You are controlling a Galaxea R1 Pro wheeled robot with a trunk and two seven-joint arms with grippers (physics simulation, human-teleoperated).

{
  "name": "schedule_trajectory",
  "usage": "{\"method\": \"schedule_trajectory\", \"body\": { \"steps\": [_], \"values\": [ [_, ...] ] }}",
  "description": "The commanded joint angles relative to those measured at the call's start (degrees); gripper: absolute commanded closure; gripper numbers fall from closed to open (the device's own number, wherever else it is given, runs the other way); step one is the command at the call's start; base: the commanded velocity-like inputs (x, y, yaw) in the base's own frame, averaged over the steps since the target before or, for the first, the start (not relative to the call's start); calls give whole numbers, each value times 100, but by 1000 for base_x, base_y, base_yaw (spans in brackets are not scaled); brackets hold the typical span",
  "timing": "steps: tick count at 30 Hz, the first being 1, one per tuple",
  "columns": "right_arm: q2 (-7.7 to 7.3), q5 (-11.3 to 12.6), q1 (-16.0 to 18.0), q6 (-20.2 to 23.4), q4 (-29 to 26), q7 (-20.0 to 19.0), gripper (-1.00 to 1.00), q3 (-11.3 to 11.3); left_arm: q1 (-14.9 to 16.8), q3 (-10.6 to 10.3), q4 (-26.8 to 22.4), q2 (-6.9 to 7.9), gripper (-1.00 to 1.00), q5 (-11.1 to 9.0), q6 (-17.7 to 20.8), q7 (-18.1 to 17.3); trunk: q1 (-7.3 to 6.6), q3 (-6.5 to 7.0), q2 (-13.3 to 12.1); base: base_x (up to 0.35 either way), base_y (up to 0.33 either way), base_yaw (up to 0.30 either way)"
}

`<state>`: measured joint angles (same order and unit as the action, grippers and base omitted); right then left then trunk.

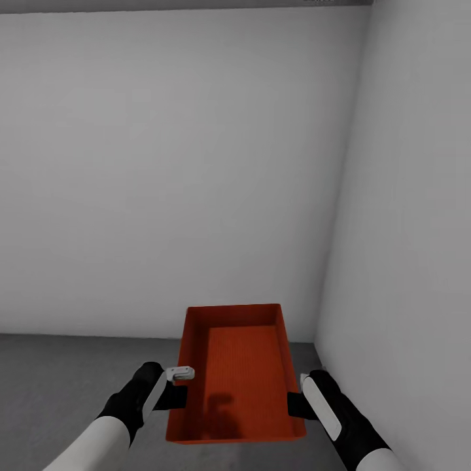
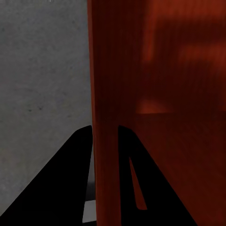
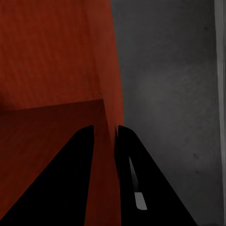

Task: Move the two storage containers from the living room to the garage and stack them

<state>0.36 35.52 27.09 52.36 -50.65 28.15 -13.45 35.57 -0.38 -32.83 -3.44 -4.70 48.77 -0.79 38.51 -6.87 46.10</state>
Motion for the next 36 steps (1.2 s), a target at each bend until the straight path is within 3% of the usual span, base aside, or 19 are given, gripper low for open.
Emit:
{"method": "schedule_trajectory", "body": {
  "steps": [1,13,23,36],
  "values": [
    [-1,149,7,-33,-6,42,100,1,2,8,-13,1,100,-92,27,26,1,-7,8,1,0,-159],
    [-1,149,7,-33,-6,42,100,2,3,7,-13,1,100,-93,27,26,1,-2,8,0,0,-24],
    [-1,149,7,-33,-6,42,100,1,2,9,-13,1,100,-94,27,26,1,-41,8,0,0,163],
    [-1,149,7,-33,-6,42,100,2,3,6,-13,1,100,-98,27,26,1,-46,8,0,0,14]
  ]
}}
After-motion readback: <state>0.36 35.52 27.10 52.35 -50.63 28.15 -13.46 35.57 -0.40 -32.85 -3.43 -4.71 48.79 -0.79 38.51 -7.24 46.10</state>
